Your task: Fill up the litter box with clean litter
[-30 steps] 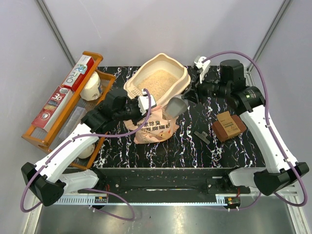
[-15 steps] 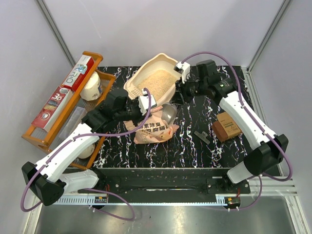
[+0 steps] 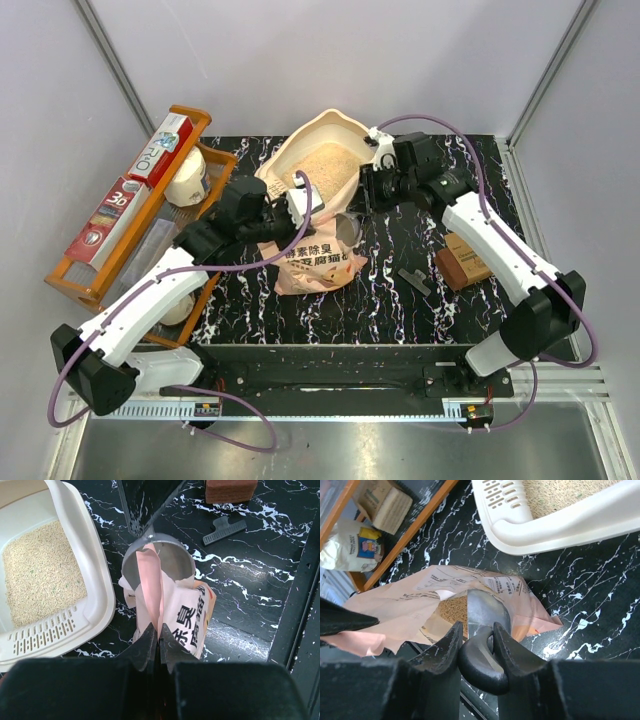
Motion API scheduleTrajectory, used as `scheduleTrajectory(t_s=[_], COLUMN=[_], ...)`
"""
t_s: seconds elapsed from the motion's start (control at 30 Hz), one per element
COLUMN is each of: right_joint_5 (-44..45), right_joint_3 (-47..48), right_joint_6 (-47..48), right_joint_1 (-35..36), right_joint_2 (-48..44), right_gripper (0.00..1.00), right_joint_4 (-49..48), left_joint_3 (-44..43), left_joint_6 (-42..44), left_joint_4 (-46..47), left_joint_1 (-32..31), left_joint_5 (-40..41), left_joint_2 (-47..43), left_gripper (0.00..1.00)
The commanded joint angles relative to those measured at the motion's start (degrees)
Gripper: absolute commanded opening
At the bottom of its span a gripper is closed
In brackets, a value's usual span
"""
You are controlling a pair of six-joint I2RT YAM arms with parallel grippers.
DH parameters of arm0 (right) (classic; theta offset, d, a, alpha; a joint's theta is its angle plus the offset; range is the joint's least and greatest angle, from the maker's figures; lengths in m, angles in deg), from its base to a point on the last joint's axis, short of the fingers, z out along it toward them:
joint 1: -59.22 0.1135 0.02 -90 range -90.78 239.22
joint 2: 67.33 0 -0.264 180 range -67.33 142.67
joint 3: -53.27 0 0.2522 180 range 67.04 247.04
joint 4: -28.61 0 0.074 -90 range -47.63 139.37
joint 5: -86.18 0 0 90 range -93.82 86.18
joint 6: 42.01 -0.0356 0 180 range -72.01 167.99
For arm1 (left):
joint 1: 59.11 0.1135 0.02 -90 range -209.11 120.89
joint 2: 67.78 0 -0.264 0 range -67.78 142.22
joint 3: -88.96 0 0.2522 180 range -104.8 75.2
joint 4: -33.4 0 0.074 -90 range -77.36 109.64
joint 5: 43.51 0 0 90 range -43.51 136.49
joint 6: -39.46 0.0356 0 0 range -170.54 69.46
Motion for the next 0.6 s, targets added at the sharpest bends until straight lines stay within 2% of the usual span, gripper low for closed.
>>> scheduleTrajectory(t_s=[0.0,0.1,0.27,0.57], right_joint_5=[13.9,19.2,22.5,23.2], right_joint_3=[-3.7,-6.1,-8.5,-9.8], right_joint_6=[-2.9,-2.8,-1.9,-4.5], right_joint_1=[1.9,3.0,4.2,7.1], right_joint_2=[-2.5,-2.7,-0.7,4.2], right_gripper=[0.0,0.0,0.0,0.0], right_joint_4=[-5.7,-5.9,-7.3,-8.4], left_joint_3=[-4.0,-3.6,-3.2,-5.0], left_joint_6=[-2.3,-2.6,-3.4,-5.0], left_joint_4=[8.2,8.1,7.9,9.0], left_joint_1=[-0.8,-1.4,-1.6,-3.0], left_joint_5=[-2.2,-2.3,-3.5,-3.0], left_joint_2=[-0.4,-0.6,-0.1,1.9], left_gripper=[0.0,0.0,0.01,0.0])
